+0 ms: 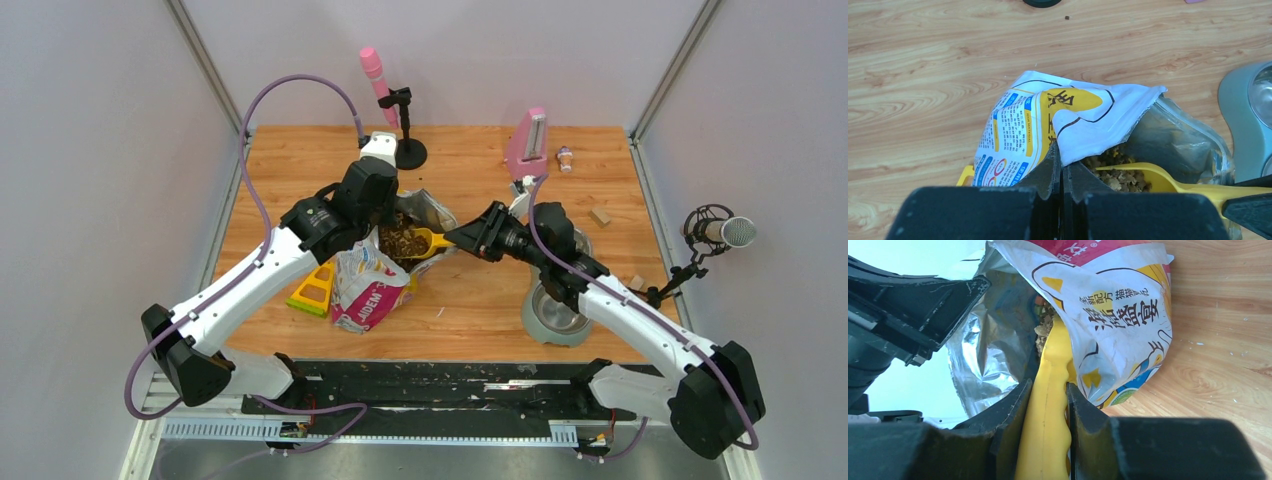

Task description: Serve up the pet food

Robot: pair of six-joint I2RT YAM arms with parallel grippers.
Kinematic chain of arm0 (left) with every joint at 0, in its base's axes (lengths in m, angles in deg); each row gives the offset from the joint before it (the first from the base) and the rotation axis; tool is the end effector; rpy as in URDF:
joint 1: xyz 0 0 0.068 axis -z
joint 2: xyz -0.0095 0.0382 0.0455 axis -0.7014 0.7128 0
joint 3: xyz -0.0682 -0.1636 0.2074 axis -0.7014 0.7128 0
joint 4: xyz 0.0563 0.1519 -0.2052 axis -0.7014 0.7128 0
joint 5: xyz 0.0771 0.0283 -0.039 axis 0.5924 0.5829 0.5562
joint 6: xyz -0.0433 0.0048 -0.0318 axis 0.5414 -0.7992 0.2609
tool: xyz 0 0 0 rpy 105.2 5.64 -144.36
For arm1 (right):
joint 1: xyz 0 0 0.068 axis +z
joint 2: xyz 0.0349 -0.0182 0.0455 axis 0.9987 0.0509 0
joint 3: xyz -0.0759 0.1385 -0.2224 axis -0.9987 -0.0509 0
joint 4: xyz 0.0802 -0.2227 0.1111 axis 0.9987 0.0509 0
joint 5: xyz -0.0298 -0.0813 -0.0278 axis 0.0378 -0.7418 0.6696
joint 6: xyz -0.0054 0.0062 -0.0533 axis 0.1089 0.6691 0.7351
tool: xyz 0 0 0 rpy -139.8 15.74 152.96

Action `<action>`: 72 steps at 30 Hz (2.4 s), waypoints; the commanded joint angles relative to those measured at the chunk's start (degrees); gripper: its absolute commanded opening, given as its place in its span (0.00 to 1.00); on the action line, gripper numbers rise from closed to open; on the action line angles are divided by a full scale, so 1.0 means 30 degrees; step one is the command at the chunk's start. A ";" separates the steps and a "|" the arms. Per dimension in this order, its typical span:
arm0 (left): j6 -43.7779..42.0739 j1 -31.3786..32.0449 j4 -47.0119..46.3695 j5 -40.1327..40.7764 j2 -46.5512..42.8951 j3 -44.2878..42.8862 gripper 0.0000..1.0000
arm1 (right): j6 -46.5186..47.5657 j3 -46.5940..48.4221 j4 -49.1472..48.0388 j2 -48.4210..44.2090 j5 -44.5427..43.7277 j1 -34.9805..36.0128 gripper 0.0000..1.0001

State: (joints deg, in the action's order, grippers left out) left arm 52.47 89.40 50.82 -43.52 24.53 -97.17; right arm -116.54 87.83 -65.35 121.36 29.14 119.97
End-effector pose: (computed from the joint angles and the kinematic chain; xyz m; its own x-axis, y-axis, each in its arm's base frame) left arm 0.2132 -0.1884 0.3892 -0.5038 0.0129 -0.8637 0.1605 0.9839 -0.0789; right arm 0.2091 0.1504 0.2884 -0.8024 0.4358 -0.4076 -0.2077 0.4364 0.8755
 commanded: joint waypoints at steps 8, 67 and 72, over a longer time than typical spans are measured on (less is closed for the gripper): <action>0.0202 0.0159 -0.1576 0.0786 -0.1272 -0.0070 0.00 | -0.1772 -0.1596 -0.1844 -0.3076 -0.2371 -0.0563 0.00; 0.1429 0.0135 -0.3943 0.1183 -0.2484 0.1749 0.00 | -0.7209 -0.5291 -0.4120 -0.8337 -0.2192 -0.2201 0.00; 0.1458 0.0134 -0.4006 0.1156 -0.2398 0.1751 0.00 | -0.7370 -0.5426 -0.4729 -0.8189 -0.2129 -0.2179 0.00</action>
State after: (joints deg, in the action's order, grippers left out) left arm 54.92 89.44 45.08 -40.15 20.29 -90.83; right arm -137.20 70.07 -76.32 97.08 23.13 113.56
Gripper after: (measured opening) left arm 0.007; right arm 0.283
